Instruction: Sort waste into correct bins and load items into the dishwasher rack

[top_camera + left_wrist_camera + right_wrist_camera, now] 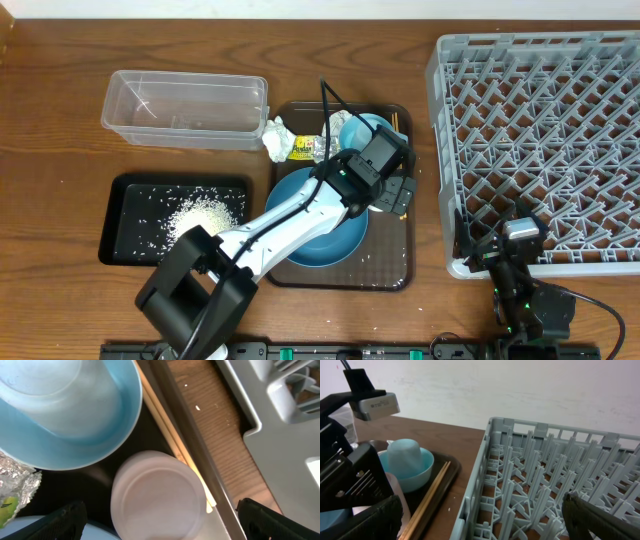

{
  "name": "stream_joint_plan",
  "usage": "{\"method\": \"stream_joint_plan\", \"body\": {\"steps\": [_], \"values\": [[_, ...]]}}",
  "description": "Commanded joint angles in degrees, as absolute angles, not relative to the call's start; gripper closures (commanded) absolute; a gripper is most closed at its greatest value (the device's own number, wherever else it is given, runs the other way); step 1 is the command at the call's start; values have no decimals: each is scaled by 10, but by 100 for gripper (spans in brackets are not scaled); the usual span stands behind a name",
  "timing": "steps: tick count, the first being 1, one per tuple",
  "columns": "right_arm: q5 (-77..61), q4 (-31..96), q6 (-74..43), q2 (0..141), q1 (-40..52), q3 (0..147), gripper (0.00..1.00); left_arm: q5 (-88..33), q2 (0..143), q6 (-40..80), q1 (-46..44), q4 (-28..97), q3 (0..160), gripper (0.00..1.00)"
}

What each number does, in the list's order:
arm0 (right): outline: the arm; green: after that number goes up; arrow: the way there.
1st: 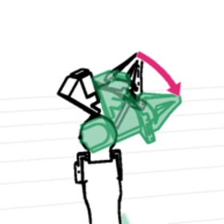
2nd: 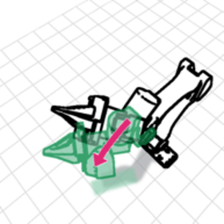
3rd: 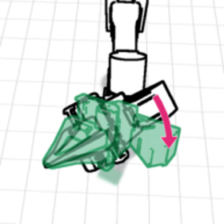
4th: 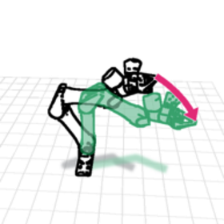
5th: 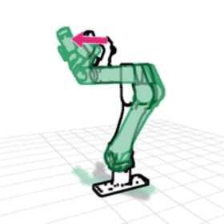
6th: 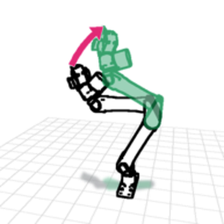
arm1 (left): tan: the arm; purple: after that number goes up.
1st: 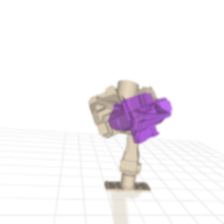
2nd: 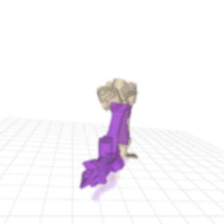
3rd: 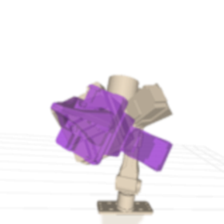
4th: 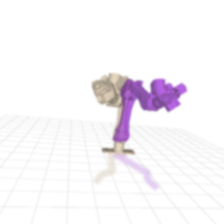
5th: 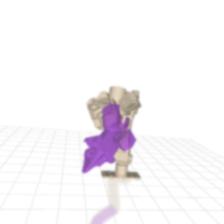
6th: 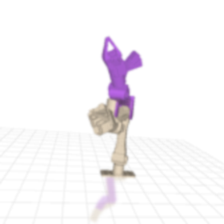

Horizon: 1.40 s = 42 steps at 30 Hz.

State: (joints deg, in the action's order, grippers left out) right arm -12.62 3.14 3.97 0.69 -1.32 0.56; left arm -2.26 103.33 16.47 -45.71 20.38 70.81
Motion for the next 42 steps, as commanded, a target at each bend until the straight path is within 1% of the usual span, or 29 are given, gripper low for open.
{"method": "stream_joint_plan", "body": {"steps": [1, 17, 21, 28, 30, 34, 38, 42], "values": [[-125, 32, 33, 4, -18, 3, 1, 12, 1043, 163, -458, 203, 713, 2], [-125, 32, 33, 4, -18, 3, 1, 22, 1046, 190, -458, 203, 713, 2], [-125, 32, 33, 4, -18, 3, 1, 22, 1012, 218, -458, 204, 713, 2], [-125, 32, 32, 4, -18, 3, 1, 22, 916, 217, -452, 231, 713, 2], [-125, 32, 33, 4, -18, 3, 1, 22, 894, 217, -436, 241, 713, 2], [-125, 32, 33, 4, -18, 3, 1, 20, 880, 222, -370, 265, 713, 2], [-125, 32, 33, 4, -18, 3, 1, 2, 901, 221, -300, 309, 713, 2], [-125, 32, 33, 4, -18, 3, 1, -44, 935, 199, -261, 327, 713, 2]]}}
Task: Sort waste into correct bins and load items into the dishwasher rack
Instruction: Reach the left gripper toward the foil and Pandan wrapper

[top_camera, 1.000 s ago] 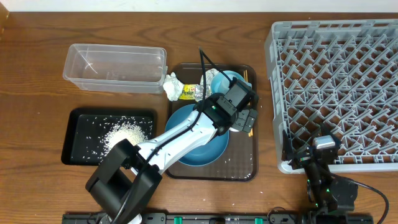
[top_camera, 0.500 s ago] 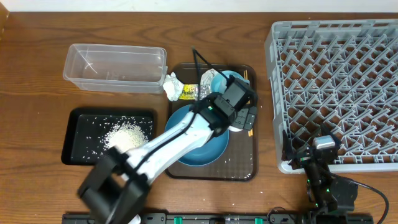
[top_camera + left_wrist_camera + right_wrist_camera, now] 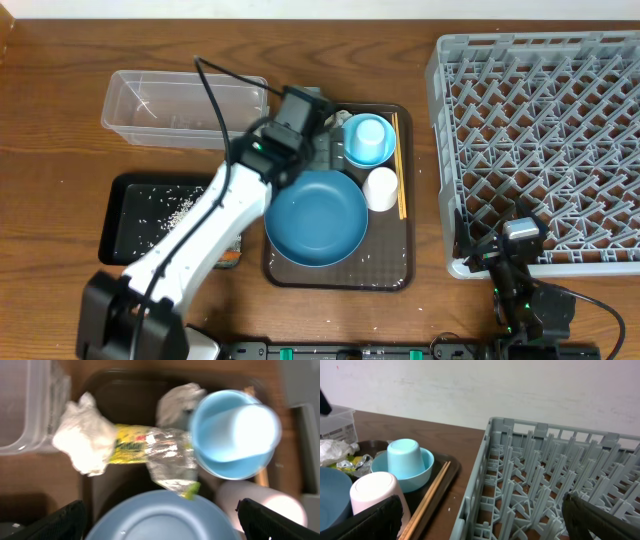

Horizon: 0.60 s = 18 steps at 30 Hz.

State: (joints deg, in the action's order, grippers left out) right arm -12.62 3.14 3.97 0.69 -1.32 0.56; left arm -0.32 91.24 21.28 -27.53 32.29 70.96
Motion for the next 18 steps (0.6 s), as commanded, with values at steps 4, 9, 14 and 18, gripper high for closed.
{"method": "stream_joint_plan", "body": {"steps": [4, 9, 14, 18], "values": [[-125, 32, 33, 4, -18, 3, 1, -60, 957, 172, -258, 312, 713, 2], [-125, 32, 33, 4, -18, 3, 1, -60, 982, 172, -266, 302, 713, 2], [-125, 32, 33, 4, -18, 3, 1, -67, 1012, 172, -266, 301, 713, 2], [-125, 32, 33, 4, -18, 3, 1, -71, 1027, 172, -269, 290, 713, 2]]}}
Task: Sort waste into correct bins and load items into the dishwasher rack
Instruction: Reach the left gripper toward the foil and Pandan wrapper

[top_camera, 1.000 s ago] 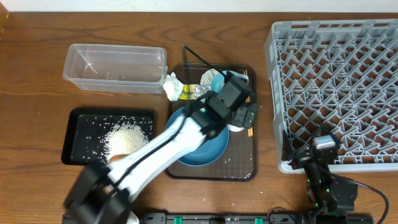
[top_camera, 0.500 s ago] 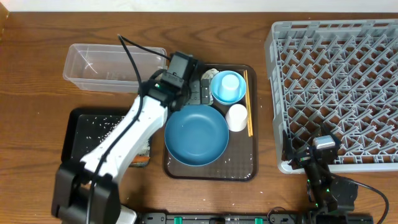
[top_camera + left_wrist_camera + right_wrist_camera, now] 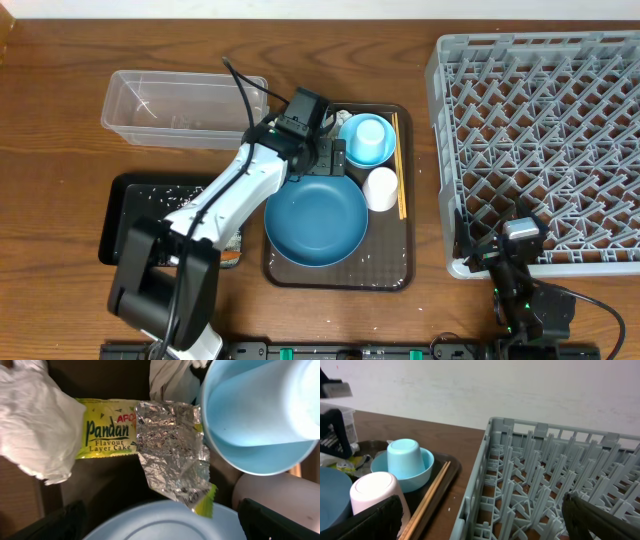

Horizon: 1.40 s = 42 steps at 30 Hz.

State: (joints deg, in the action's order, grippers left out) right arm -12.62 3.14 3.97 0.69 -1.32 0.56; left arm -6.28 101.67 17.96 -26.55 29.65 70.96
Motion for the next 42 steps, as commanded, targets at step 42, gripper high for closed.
{"method": "stream_joint_plan", "body": {"steps": [42], "values": [[-125, 32, 33, 4, -18, 3, 1, -60, 1075, 172, -306, 252, 707, 13]]}}
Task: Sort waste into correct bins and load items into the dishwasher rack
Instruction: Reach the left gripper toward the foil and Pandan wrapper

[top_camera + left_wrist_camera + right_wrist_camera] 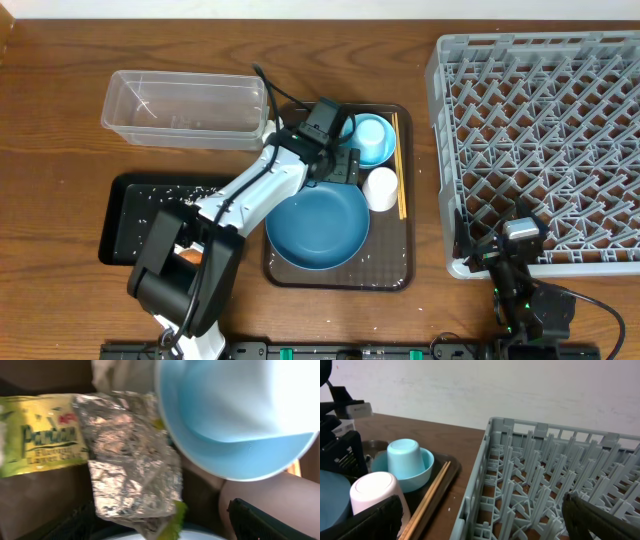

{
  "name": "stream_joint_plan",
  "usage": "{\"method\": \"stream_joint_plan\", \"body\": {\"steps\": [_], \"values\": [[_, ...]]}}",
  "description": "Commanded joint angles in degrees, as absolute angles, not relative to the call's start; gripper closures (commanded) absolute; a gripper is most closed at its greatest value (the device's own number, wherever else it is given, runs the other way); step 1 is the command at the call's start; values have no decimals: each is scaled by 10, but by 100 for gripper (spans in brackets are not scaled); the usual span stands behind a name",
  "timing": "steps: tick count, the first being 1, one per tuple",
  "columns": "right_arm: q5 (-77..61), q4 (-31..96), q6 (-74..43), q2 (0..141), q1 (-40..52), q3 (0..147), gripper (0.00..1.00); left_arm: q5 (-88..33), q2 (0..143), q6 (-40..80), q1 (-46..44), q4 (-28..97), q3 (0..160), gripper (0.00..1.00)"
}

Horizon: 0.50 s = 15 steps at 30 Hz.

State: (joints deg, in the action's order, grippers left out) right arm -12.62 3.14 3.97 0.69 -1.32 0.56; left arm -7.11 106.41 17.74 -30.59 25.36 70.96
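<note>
A torn snack wrapper lies at the back left of the brown tray [400, 270]. Its foil end [132, 460] sits beside the yellow-green printed part [42, 442] and against white tissue [117, 372]. My left gripper [160, 530] hangs open just over the foil end, with dark fingers [265, 522] on either side, holding nothing. From overhead, the left gripper [338, 162] stands between the blue plate [318, 228] and the blue bowl [372, 140], which holds an upturned cup [405, 459]. My right gripper [480, 527] rests open by the near left corner of the grey rack [540, 130].
A pink cup [381, 188] and chopsticks [398, 165] lie on the tray's right side. A clear plastic bin [185, 108] stands at the back left. A black tray [125, 215] with scattered rice is in front of it. The rack fills the right of the table.
My left gripper has shifted right and come closer to the tray. The foil end of the wrapper now fills the wrist view, where before the whole wrapper showed. The jaws stay open. The right arm is unmoved.
My left gripper was first low over the pink cup at the tray's right side. Then it was higher over the tray's back left, with the tissue and wrapper in view. It then stood closer above the wrapper, and now hangs open just over its foil end.
</note>
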Motion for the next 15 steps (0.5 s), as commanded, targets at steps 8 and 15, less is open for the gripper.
{"method": "stream_joint_plan", "body": {"steps": [8, 15], "values": [[-125, 32, 33, 4, -18, 3, 1, -24, 1075, 172, -306, 275, 707, 18], [-125, 32, 33, 4, -18, 3, 1, -19, 1075, 172, -306, 282, 707, 20]]}}
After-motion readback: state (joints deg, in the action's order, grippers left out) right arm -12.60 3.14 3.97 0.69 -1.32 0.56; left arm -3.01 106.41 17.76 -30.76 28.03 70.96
